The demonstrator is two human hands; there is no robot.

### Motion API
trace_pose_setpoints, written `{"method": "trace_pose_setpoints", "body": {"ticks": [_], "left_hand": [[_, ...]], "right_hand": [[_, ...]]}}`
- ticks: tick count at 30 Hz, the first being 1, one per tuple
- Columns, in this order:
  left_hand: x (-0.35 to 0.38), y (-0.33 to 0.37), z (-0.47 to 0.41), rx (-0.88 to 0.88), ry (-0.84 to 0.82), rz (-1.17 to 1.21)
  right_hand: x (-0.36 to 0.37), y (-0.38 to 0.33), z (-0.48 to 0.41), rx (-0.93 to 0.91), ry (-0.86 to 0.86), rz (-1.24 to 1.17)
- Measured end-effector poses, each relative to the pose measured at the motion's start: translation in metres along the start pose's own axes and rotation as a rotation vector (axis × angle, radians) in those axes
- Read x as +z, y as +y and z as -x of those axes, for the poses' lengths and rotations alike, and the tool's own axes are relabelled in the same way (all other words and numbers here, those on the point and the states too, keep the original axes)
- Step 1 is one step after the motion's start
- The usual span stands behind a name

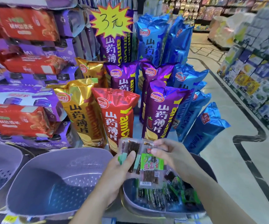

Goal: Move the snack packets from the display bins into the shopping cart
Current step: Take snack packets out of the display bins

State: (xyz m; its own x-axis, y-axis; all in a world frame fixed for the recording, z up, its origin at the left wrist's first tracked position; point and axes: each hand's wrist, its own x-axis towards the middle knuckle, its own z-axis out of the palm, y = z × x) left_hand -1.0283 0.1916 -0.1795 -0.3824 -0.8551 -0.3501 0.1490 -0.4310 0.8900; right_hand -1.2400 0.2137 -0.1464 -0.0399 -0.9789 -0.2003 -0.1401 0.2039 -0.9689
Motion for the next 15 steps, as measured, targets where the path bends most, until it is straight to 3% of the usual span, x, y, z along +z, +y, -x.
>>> {"method": "trace_pose_setpoints", "body": {"ticks": [3, 7, 12, 15], "left_hand": [[0.004, 0.000, 0.004, 0.002, -0.047, -0.022], [0.000, -0.003, 0.007, 0.102, 0.019, -0.163], [-0.019, -0.008, 0.007, 0.103, 0.092, -0.071], [-0.031, -0.013, 0.006, 0.057, 0.172, 0.038]], "right_hand": [[0.021, -0.004, 0.001, -0.039, 0.069, -0.020], [0.040, 0.001, 0.001, -0.087, 0.185, 0.021], [0.028, 0.021, -0.017, 0.083, 0.075, -0.013], [0.019, 0.056, -0.033, 0.207, -0.069, 0.341]]}}
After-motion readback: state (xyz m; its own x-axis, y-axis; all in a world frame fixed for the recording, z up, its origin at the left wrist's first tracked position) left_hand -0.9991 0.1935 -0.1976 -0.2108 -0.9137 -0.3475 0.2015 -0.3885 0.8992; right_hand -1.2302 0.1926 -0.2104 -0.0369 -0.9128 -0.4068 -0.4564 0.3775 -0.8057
